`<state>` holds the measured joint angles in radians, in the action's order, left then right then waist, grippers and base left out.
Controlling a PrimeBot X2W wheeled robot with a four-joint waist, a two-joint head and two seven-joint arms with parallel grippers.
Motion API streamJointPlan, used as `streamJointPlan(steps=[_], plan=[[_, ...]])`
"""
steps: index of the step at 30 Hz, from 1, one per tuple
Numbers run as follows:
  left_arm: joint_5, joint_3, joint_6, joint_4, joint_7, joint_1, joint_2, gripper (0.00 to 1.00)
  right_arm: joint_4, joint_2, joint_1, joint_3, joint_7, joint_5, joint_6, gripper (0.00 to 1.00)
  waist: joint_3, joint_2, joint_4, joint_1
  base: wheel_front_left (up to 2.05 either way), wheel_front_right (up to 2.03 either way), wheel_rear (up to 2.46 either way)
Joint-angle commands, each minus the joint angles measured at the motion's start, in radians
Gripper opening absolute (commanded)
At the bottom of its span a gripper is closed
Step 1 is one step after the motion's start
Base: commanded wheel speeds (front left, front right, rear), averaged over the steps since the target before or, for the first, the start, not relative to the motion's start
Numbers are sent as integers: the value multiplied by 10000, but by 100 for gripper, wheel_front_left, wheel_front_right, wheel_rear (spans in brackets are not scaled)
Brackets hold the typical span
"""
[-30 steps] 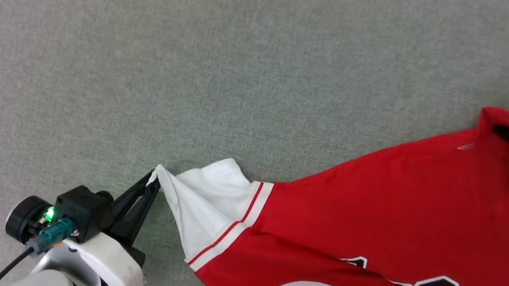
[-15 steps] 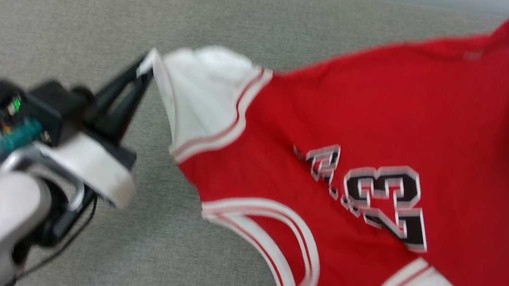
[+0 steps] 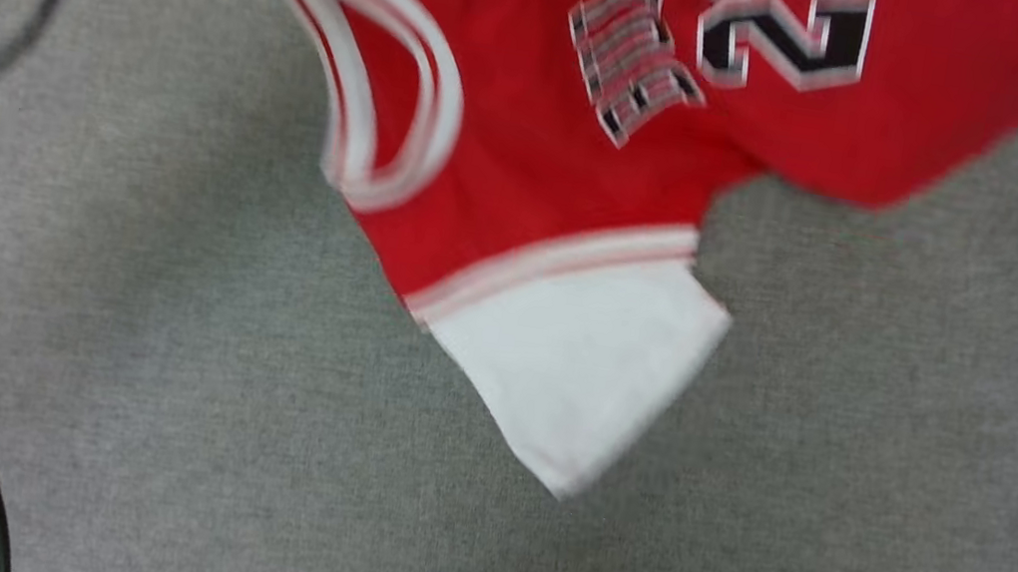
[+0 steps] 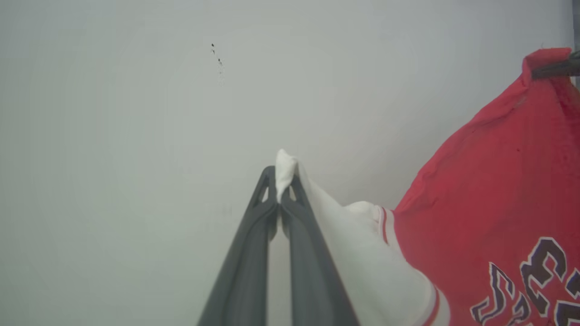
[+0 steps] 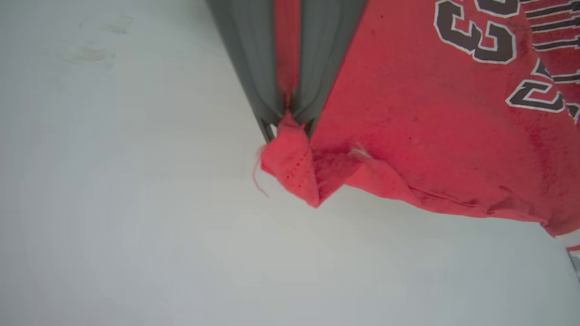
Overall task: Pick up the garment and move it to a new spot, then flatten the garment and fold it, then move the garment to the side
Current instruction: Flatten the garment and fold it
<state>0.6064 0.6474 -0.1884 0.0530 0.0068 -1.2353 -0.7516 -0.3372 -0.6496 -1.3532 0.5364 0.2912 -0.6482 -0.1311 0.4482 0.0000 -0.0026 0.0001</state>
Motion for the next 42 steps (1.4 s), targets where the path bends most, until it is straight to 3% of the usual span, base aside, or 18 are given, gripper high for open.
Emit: streamJointPlan(steps=[1,7,14,22,31,42], plan=[[32,-97,24,-73,28,-368,118,0,-59,139,-340,-112,4,100,7,0,440,0,-27,-1,0,0,0],[-107,-376,712,-1276,330,-3254,875,0,-678,864,-2321,-823,124,1113,7,0,1334,0,-10,-1,0,0,0],[-415,-538,1533,-3162,352,-6524,1704,0,-1496,1257,-4479,-1047,-5,2065,7,0,2080,0,1,-1,0,0,0],[-655,-368,2188,-5186,-209,-8432,2436,0,-2564,1694,-5966,-825,-612,2616,7,0,2553,0,-3,-1,0,0,0],[-310,-73,2594,-6775,-1144,-6982,2631,0,-3735,2010,-4706,287,-1576,2013,7,0,2391,0,-41,-1,0,0,0],[418,350,2682,-7195,-2246,-2719,2562,0,-4689,2585,-1361,1751,-2855,735,7,0,1178,0,-119,-1,0,0,0]])
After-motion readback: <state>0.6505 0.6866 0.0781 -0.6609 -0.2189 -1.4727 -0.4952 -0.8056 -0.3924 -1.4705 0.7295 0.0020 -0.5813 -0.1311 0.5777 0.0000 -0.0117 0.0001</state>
